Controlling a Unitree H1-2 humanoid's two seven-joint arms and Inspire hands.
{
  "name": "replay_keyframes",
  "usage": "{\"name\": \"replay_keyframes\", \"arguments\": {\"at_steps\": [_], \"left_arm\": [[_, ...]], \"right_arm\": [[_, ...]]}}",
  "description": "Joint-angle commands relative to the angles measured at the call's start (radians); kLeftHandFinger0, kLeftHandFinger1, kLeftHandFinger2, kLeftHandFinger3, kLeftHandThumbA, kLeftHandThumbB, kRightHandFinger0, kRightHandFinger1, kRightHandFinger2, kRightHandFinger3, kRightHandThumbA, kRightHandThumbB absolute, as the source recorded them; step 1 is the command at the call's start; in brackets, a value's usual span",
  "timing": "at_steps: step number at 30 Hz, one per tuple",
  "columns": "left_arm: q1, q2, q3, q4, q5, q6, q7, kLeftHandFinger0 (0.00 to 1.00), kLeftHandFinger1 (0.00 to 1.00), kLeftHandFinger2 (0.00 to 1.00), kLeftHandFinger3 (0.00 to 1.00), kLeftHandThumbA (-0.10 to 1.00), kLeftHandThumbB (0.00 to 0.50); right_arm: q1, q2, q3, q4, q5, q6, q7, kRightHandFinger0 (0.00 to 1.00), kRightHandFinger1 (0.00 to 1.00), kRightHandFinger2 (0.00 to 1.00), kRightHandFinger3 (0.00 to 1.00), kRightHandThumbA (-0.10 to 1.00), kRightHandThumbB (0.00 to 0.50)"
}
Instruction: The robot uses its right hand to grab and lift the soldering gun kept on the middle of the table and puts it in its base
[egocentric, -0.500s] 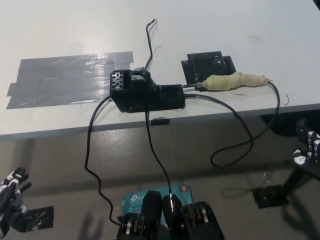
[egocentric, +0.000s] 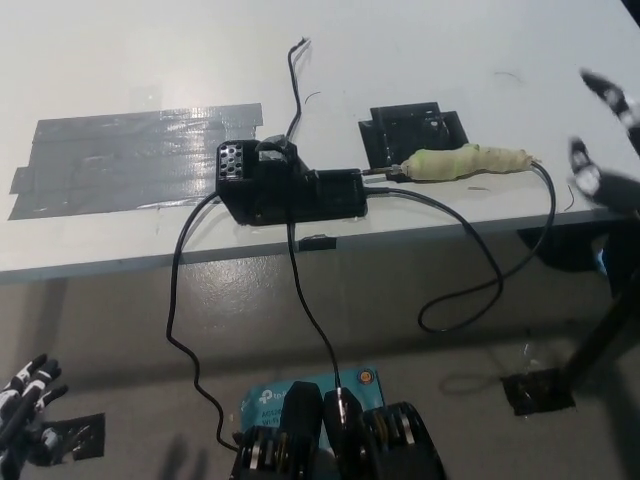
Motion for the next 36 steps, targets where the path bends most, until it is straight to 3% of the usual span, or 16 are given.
{"name": "replay_keyframes", "arguments": {"at_steps": [1,6,11,20,25,32,36], "left_arm": [[-0.001,0.015,-0.003,-0.029,-0.013,0.013,-0.024,0.99,0.97,1.00,1.00,0.65,0.000],[0.002,0.022,-0.013,-0.035,-0.011,0.014,-0.024,0.98,0.96,1.00,1.00,0.64,0.000],[-0.003,0.027,-0.022,-0.036,-0.009,0.014,-0.027,0.98,0.95,1.00,1.00,0.63,0.000],[-0.008,0.038,-0.046,-0.047,-0.007,0.014,-0.025,1.00,1.00,1.00,1.00,0.67,0.000],[-0.026,0.053,-0.063,-0.039,-0.003,0.014,-0.028,1.00,0.98,1.00,1.00,0.69,0.000],[-0.028,0.058,-0.084,-0.049,-0.007,0.014,-0.013,1.00,0.98,1.00,1.00,0.70,0.000],[-0.020,0.060,-0.090,-0.057,-0.007,0.014,-0.027,1.00,1.00,1.00,1.00,0.78,0.000]], "right_arm": [[-0.107,-0.030,0.068,0.054,-0.122,-0.094,0.028,1.00,1.00,1.00,1.00,0.28,0.300],[-0.206,-0.025,0.160,0.186,-0.160,-0.111,0.078,1.00,1.00,1.00,1.00,0.37,0.315],[-0.305,-0.019,0.249,0.351,-0.219,-0.174,0.099,1.00,1.00,1.00,1.00,0.31,0.308],[-0.428,0.011,0.358,0.555,-0.287,-0.186,0.172,1.00,1.00,1.00,1.00,0.33,0.316],[-0.476,0.022,0.431,0.656,-0.366,-0.267,0.147,1.00,1.00,1.00,1.00,0.33,0.325],[-0.485,0.030,0.502,0.649,-0.446,-0.252,0.207,1.00,1.00,1.00,1.00,0.37,0.284],[-0.488,0.011,0.564,0.685,-0.531,-0.305,0.184,1.00,1.00,1.00,1.00,0.28,0.245]]}}
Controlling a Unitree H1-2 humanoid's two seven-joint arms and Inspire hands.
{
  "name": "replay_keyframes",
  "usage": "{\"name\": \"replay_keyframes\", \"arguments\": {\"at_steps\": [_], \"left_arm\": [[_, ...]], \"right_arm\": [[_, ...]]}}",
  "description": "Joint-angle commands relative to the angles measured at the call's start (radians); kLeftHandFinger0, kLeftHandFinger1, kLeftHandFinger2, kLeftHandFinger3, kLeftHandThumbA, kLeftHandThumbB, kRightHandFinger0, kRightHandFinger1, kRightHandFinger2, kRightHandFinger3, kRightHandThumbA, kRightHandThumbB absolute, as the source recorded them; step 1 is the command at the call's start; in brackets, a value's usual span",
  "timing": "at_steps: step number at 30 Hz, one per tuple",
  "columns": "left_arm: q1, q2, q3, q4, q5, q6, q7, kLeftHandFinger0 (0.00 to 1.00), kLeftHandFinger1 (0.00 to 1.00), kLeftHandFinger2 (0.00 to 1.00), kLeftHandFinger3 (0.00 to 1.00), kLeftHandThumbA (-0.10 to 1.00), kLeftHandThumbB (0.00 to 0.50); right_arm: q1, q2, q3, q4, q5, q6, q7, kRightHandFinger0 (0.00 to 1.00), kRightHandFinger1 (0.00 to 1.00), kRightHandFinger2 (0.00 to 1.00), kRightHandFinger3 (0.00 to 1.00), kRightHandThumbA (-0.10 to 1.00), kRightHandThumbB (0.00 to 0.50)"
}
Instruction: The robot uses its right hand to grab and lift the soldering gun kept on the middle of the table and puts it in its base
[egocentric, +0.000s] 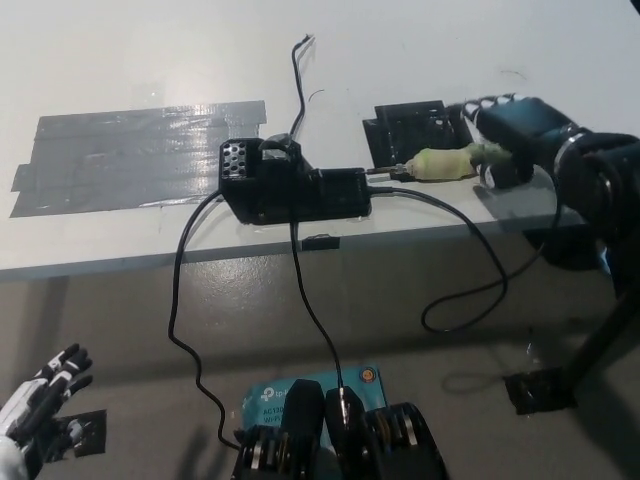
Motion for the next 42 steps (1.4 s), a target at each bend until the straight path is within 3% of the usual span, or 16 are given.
{"name": "replay_keyframes", "arguments": {"at_steps": [1,7,12,17,18,22,25,26,28,33,41,42], "left_arm": [[-0.001,0.038,-0.005,-0.032,0.001,0.013,-0.020,1.00,0.99,1.00,1.00,0.80,0.000],[-0.012,0.035,-0.016,-0.030,-0.022,0.013,-0.001,0.98,0.97,1.00,1.00,0.79,0.000],[-0.005,0.037,-0.037,-0.033,0.011,0.013,-0.009,1.00,0.96,1.00,1.00,0.81,0.002],[-0.009,0.036,-0.045,-0.030,0.002,0.013,-0.018,1.00,0.99,1.00,1.00,0.82,0.000],[-0.012,0.033,-0.043,-0.021,0.001,0.013,-0.014,0.95,0.95,1.00,1.00,0.82,0.000],[-0.021,0.031,-0.048,-0.018,-0.013,0.013,-0.006,0.92,0.94,1.00,1.00,0.81,0.000],[-0.024,0.030,-0.047,-0.016,-0.008,0.013,-0.022,0.91,0.96,1.00,1.00,0.89,0.000],[-0.024,0.032,-0.053,-0.022,-0.002,0.013,-0.024,0.95,0.97,1.00,1.00,0.95,0.001],[-0.026,0.032,-0.055,-0.023,-0.001,0.013,-0.024,0.98,0.97,1.00,1.00,0.97,0.000],[-0.037,0.025,-0.056,-0.023,-0.007,0.013,-0.043,0.97,0.98,1.00,1.00,1.00,0.033],[-0.053,0.018,-0.071,-0.021,0.001,0.013,-0.050,0.96,1.00,1.00,1.00,1.00,0.055],[-0.053,0.017,-0.075,-0.024,-0.002,0.013,-0.051,0.97,1.00,1.00,1.00,1.00,0.065]], "right_arm": [[-0.075,-0.029,0.026,0.034,-0.119,-0.078,-0.016,1.00,1.00,1.00,1.00,0.27,0.249],[-0.095,-0.025,0.031,0.096,-0.168,-0.109,-0.048,1.00,1.00,1.00,1.00,0.31,0.229],[-0.093,-0.008,0.008,0.111,-0.171,-0.105,-0.036,1.00,1.00,1.00,1.00,0.26,0.221],[-0.100,0.011,0.003,0.148,-0.190,-0.109,-0.051,1.00,1.00,1.00,1.00,0.32,0.224],[-0.103,0.028,-0.003,0.150,-0.187,-0.110,-0.066,1.00,1.00,1.00,1.00,0.32,0.223],[-0.110,0.045,-0.006,0.159,-0.205,-0.107,-0.075,1.00,1.00,1.00,1.00,0.37,0.231],[-0.105,0.064,-0.027,0.155,-0.181,-0.112,-0.074,1.00,1.00,1.00,1.00,0.36,0.257],[-0.105,0.069,-0.026,0.158,-0.186,-0.111,-0.072,1.00,1.00,1.00,1.00,0.38,0.255],[-0.104,0.071,-0.031,0.153,-0.190,-0.105,-0.063,1.00,1.00,1.00,1.00,0.38,0.258],[-0.091,0.088,-0.031,0.198,-0.213,-0.085,-0.075,1.00,1.00,1.00,1.00,0.31,0.337],[-0.083,0.096,-0.024,0.264,-0.242,-0.058,-0.097,1.00,1.00,1.00,1.00,0.32,0.404],[-0.078,0.097,-0.022,0.254,-0.249,-0.051,-0.093,1.00,1.00,1.00,1.00,0.33,0.434]]}}
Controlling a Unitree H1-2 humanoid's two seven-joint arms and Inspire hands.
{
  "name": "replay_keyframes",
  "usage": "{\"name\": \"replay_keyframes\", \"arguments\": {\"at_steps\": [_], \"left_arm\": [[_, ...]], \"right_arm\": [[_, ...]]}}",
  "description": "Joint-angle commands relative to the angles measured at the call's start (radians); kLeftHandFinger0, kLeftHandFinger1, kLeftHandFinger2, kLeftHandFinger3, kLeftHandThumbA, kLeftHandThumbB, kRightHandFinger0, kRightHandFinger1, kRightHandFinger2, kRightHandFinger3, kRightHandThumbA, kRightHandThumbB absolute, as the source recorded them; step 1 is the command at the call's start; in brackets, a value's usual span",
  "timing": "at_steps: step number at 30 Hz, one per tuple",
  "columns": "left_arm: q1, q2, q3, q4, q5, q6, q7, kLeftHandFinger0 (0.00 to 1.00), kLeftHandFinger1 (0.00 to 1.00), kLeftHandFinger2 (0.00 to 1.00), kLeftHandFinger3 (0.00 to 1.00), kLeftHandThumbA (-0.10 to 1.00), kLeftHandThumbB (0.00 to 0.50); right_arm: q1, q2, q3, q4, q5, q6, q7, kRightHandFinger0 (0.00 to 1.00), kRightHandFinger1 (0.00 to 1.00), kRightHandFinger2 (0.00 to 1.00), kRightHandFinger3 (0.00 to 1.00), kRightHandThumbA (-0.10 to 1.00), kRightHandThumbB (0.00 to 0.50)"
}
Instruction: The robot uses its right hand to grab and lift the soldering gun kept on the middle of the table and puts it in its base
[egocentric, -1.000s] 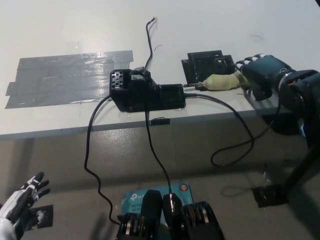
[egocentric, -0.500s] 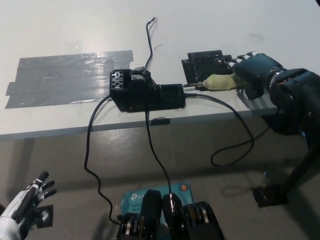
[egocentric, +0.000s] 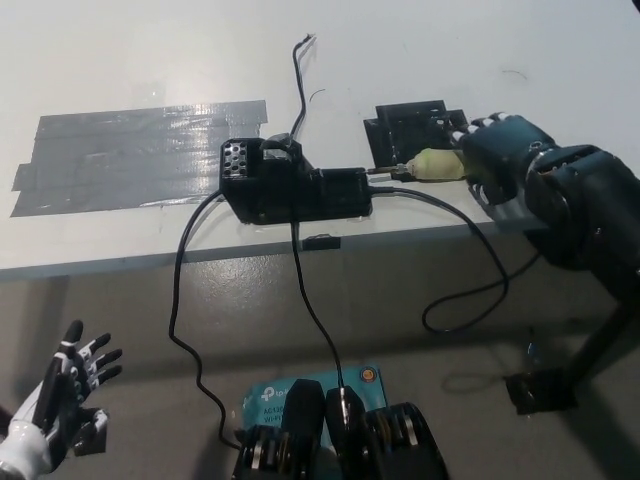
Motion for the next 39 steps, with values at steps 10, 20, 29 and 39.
{"name": "replay_keyframes", "arguments": {"at_steps": [10,20,29,39], "left_arm": [[-0.045,0.016,-0.040,-0.012,0.028,0.000,-0.041,0.97,1.00,1.00,1.00,1.00,0.102],[-0.051,0.014,-0.048,-0.020,0.038,-0.015,-0.061,0.93,1.00,1.00,1.00,1.00,0.179],[-0.072,-0.006,-0.044,-0.019,0.052,-0.009,-0.045,0.95,1.00,1.00,1.00,1.00,0.228],[-0.096,-0.032,-0.047,-0.013,0.048,-0.013,-0.050,1.00,1.00,1.00,1.00,1.00,0.269]], "right_arm": [[-0.070,0.030,-0.009,0.035,-0.051,0.033,-0.043,1.00,1.00,1.00,1.00,0.31,0.500],[-0.062,0.046,-0.014,0.015,-0.061,0.067,-0.007,1.00,1.00,1.00,1.00,0.29,0.500],[-0.044,0.033,-0.014,0.053,-0.051,0.115,0.065,1.00,1.00,1.00,1.00,0.30,0.500],[-0.047,0.050,-0.002,0.022,-0.039,0.106,0.142,1.00,1.00,1.00,1.00,0.32,0.500]]}}
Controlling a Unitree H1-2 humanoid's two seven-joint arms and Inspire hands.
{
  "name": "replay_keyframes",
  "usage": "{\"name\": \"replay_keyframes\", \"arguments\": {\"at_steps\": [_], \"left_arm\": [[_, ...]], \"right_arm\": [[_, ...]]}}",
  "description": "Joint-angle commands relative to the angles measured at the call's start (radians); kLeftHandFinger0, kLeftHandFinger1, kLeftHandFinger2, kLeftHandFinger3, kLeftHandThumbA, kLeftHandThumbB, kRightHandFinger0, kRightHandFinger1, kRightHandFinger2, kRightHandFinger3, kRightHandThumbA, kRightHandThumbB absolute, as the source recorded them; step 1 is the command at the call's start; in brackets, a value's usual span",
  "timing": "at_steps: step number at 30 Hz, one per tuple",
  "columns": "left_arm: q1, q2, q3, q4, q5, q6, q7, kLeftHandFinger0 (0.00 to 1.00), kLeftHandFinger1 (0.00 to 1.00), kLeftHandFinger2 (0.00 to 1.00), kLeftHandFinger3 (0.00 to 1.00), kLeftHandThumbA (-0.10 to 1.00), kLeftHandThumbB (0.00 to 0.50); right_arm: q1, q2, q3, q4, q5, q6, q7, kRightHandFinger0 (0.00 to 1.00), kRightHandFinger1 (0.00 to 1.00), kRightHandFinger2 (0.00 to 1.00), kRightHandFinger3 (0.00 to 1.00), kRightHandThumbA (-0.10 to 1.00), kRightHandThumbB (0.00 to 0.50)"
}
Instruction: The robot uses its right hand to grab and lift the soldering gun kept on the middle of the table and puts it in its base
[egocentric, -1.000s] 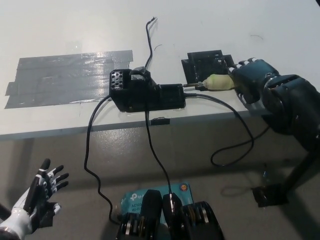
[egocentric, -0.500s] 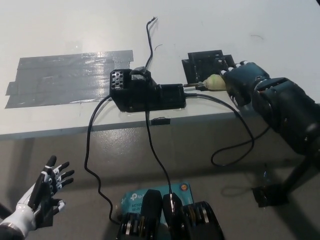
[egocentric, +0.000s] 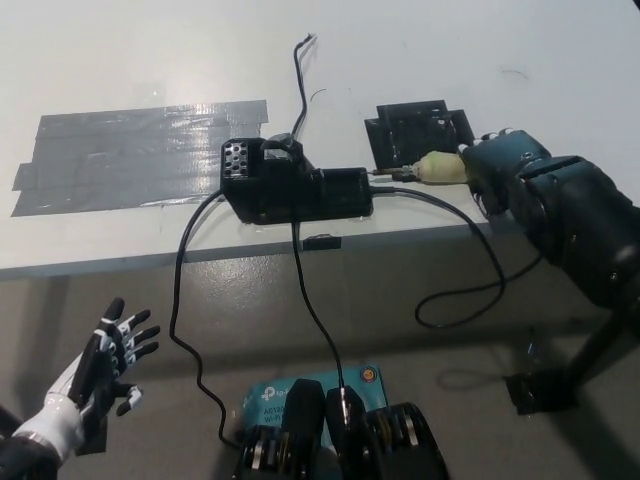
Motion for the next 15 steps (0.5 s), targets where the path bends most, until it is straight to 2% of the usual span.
{"name": "replay_keyframes", "arguments": {"at_steps": [1,8,10,15], "left_arm": [[-0.028,-0.002,0.001,-0.014,0.006,-0.009,-0.010,1.00,1.00,1.00,1.00,1.00,0.270],[-0.036,-0.012,0.000,-0.014,0.011,-0.027,-0.012,1.00,1.00,1.00,1.00,1.00,0.284],[-0.040,-0.012,-0.002,-0.011,0.015,-0.034,-0.011,1.00,0.97,1.00,1.00,1.00,0.295],[-0.051,-0.014,-0.003,-0.006,0.014,-0.033,-0.016,1.00,0.98,1.00,1.00,1.00,0.333]], "right_arm": [[-0.044,-0.001,0.004,-0.031,0.001,-0.001,0.063,1.00,1.00,1.00,1.00,0.32,0.500],[-0.065,0.030,0.015,-0.043,-0.001,-0.014,0.070,1.00,1.00,1.00,1.00,0.33,0.500],[-0.060,0.030,0.004,-0.043,0.009,-0.019,0.062,1.00,1.00,1.00,1.00,0.31,0.500],[-0.058,0.026,0.001,-0.031,0.016,-0.030,0.066,1.00,1.00,1.00,1.00,0.29,0.500]]}}
